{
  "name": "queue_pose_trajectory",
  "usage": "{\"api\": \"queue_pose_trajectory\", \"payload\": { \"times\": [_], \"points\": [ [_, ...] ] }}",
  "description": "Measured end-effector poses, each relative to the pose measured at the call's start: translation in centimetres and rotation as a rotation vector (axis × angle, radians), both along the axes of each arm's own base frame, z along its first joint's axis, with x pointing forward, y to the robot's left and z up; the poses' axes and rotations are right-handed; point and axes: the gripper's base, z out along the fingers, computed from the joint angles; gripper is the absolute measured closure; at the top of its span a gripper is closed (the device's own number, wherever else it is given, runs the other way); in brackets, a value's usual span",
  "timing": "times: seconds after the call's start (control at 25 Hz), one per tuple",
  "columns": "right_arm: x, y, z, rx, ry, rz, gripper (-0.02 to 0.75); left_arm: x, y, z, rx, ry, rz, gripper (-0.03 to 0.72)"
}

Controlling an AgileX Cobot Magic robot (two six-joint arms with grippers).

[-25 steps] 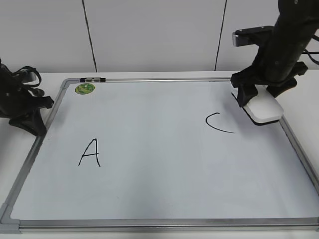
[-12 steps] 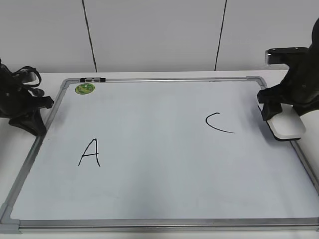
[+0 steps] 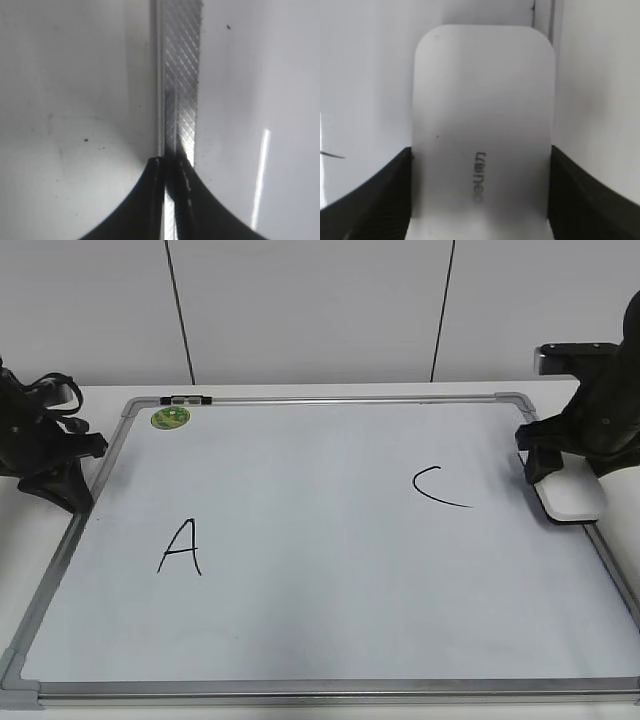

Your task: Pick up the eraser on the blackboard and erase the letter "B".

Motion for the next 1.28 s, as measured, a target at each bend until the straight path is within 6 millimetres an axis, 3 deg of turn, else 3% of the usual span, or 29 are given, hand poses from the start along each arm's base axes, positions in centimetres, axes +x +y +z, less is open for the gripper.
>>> {"api": "queue_pose_trajectory", "payload": {
  "times": [0.24, 0.56, 1.0, 1.28],
  "points": [
    [0.1, -1.2, 0.0, 0.007, -0.006, -0.027, 0.212, 0.0, 0.0, 0.0, 0.000, 0.000, 0.000, 0.664],
    [0.2, -0.9, 0.1, 0.038, -0.019, -0.001, 0.212, 0.0, 0.0, 0.0, 0.000, 0.000, 0.000, 0.664],
    [0.5, -0.9, -2.4, 0.040, 0.041, 0.009, 0.212, 0.0, 0.0, 0.0, 0.000, 0.000, 0.000, 0.662],
    [0.5, -0.9, -2.4, 0.042, 0.038, 0.009, 0.166, 0.0, 0.0, 0.0, 0.000, 0.000, 0.000, 0.661]
  ]
}}
